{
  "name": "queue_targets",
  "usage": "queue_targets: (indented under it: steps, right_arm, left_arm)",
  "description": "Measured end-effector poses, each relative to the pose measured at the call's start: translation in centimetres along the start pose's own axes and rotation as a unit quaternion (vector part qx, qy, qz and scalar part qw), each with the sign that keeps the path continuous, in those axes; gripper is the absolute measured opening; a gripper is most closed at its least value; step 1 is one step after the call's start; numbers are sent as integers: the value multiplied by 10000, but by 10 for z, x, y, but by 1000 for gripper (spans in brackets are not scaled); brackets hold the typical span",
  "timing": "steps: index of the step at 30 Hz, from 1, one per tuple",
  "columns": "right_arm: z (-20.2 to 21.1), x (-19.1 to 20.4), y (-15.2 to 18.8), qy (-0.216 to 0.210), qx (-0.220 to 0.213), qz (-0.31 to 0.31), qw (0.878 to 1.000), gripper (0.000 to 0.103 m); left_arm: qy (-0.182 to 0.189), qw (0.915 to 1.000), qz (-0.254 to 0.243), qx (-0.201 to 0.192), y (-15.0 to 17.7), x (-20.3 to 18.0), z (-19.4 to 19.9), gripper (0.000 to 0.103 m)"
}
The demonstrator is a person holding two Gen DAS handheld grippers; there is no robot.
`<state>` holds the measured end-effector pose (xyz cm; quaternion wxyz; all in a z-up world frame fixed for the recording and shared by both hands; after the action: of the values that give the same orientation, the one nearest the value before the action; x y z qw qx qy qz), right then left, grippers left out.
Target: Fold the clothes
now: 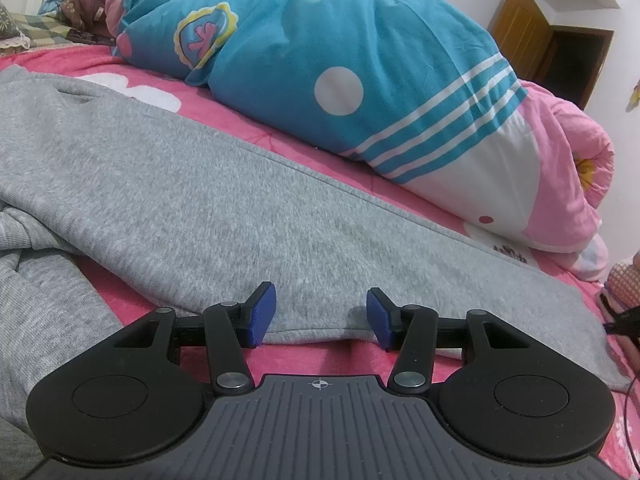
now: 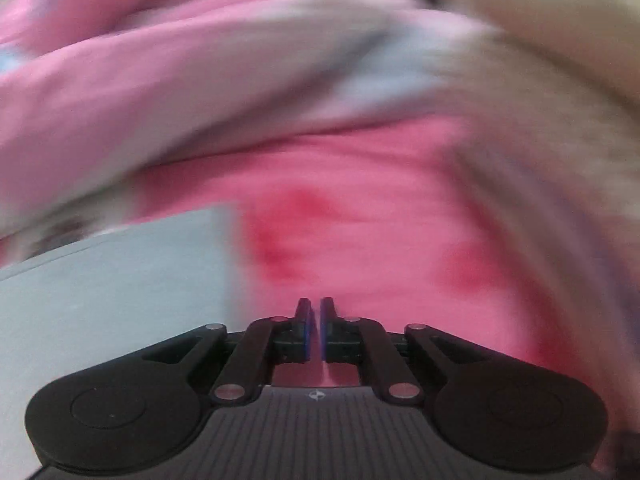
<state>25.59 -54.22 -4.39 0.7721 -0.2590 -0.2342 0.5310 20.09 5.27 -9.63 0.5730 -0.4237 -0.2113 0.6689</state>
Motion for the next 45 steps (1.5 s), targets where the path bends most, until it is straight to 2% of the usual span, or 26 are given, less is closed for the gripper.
queue_targets:
  steps: [1,3,5,6,8,15,19,21,22,23,24,25,27,28,30,31,33,36,37,39,40,42,45]
  right_arm:
    - [8,-2,-3,140,-56,56,9999,5]
    - [26,38,-3,-302,-202,521,9980,5]
    - [38,89,2,-860,-236,1123,9897,5]
    - [41,121,6,-1196,-203,1479,9815,6]
    - [44,192,20,-1993,-44,2215,9546,5]
    - [-4,326,64,-2803,641,3373,8964,3]
    - [-35,246,14,-1811,217,2487,9512,0]
    - [-48,175,-10,-1021,130,1685,9803,0]
    - [-53,139,-21,-610,108,1266,9900,0]
    - [-53,110,-27,-195,115,994,9948,1]
    - [-50,87,-32,182,126,783,9967,1]
    - [-43,71,-37,379,126,601,9974,3]
    - [-23,66,-41,233,23,423,9988,3]
    - [-14,77,-41,55,-12,514,9987,4]
    - [-3,128,-37,-494,-35,954,9942,4]
    - [5,156,-30,-936,9,1230,9880,4]
    - [11,205,-11,-1699,191,1620,9719,5]
    - [15,275,27,-2769,524,2163,9348,6]
    - [16,291,40,-3025,610,2357,9215,6]
    - [16,300,57,-3217,720,2651,9061,6]
    - [15,293,63,-3126,721,2727,9070,6]
    - [9,258,61,-2896,640,2554,9202,6]
    - [2,161,32,-2160,352,1501,9642,4]
  left_arm:
    - [0,10000,3,0,0,0,0,50]
    - [0,10000,7,0,0,0,0,50]
    - [0,10000,11,0,0,0,0,50]
    - [0,10000,13,0,0,0,0,50]
    - [4,10000,25,-2,0,0,0,50]
    - [78,9999,104,12,0,3,1,50]
    - [100,9999,130,23,0,4,1,50]
    - [81,9999,115,27,-1,4,1,50]
    - [77,9999,117,30,-1,4,1,50]
    - [74,9999,118,33,-1,4,1,50]
    - [72,9999,121,36,-1,4,1,50]
    - [73,9999,128,39,-1,4,1,50]
    - [77,9999,142,44,-1,4,1,50]
    - [79,9998,148,46,-1,4,1,50]
    - [81,9998,155,47,-1,5,0,50]
    - [82,9998,156,46,-1,5,0,50]
    - [90,9998,165,44,-1,5,0,50]
    - [113,9997,191,40,0,6,0,50]
    - [125,9997,205,41,0,7,0,50]
    - [148,9996,230,45,0,8,0,50]
    - [155,9996,237,47,0,8,0,50]
    - [153,9996,235,48,0,8,-1,50]
    - [143,9996,228,52,-1,8,-1,50]
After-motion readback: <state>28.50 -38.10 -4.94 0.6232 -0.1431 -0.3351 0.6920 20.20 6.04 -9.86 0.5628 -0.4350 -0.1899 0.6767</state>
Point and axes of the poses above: each gripper's, at about its wrist camera, not at the fingertips, and z roughly against the way its jaws point, x to its left, y to its underside, the point moved 2 cm from there along -z, roughly the way its jaws point, and after that the axes turned 7 degrees about -y, right-handed, at the moved point
